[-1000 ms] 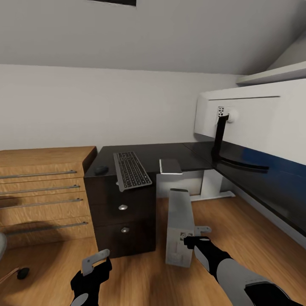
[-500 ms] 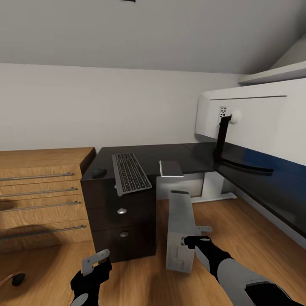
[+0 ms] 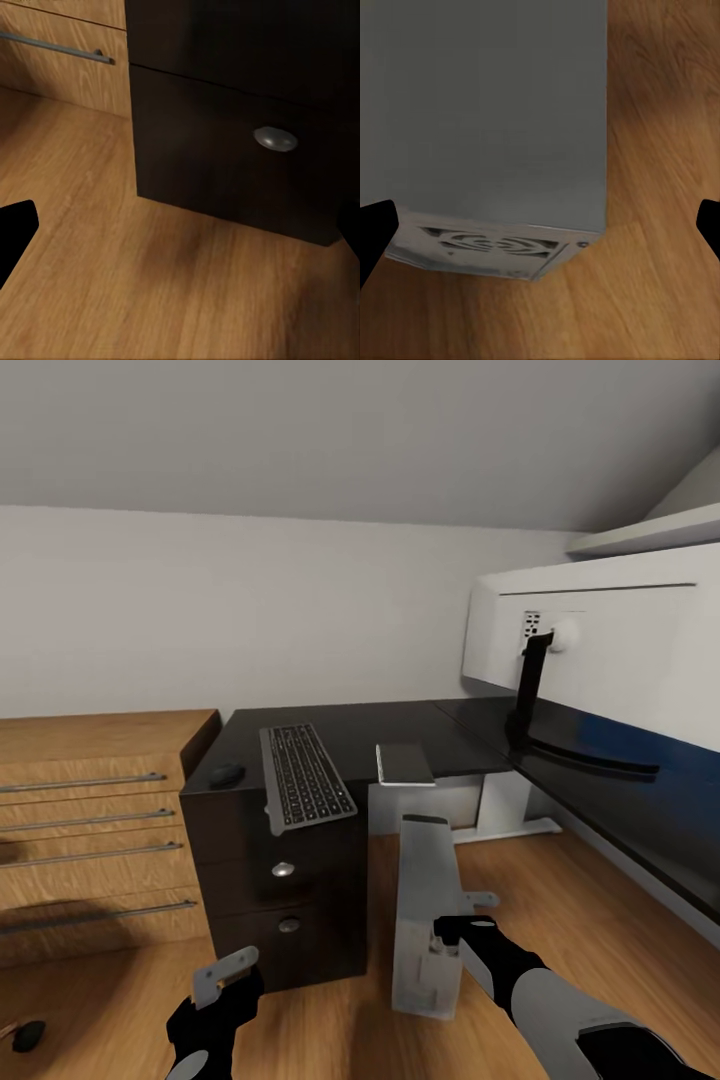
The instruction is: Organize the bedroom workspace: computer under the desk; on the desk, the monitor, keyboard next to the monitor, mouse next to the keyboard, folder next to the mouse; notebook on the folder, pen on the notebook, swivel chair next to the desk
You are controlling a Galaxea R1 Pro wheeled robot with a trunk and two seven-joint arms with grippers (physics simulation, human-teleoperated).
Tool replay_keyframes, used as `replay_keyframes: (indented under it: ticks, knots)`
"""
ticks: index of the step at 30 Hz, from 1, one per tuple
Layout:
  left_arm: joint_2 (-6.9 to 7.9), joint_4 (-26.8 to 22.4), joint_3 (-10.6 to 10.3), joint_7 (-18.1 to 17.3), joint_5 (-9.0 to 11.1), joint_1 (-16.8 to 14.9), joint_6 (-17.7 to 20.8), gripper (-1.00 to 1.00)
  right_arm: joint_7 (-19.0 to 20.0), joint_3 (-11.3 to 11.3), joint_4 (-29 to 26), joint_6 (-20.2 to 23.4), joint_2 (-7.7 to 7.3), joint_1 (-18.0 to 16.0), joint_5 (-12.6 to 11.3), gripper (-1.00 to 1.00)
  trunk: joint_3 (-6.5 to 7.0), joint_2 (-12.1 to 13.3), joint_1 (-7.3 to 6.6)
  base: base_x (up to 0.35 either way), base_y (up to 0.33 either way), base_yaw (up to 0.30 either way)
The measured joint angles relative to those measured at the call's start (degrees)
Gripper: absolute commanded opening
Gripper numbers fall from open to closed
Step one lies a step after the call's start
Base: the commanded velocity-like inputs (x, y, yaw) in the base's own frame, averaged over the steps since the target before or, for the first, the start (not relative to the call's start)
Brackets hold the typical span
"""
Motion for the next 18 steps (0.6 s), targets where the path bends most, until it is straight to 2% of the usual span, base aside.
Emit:
replay_keyframes:
  ticks: [18]
  knots:
    - [-0.19, 0.0, -0.2, 0.1, 0.0, 0.0, 0.0, 1.0, 0.0, 0.0, 0.0, 0.0, 0.0, 0.0, 0.0, 1.0, 0.0, 0.0, 0.01, 0.011, 0.0, 0.0]
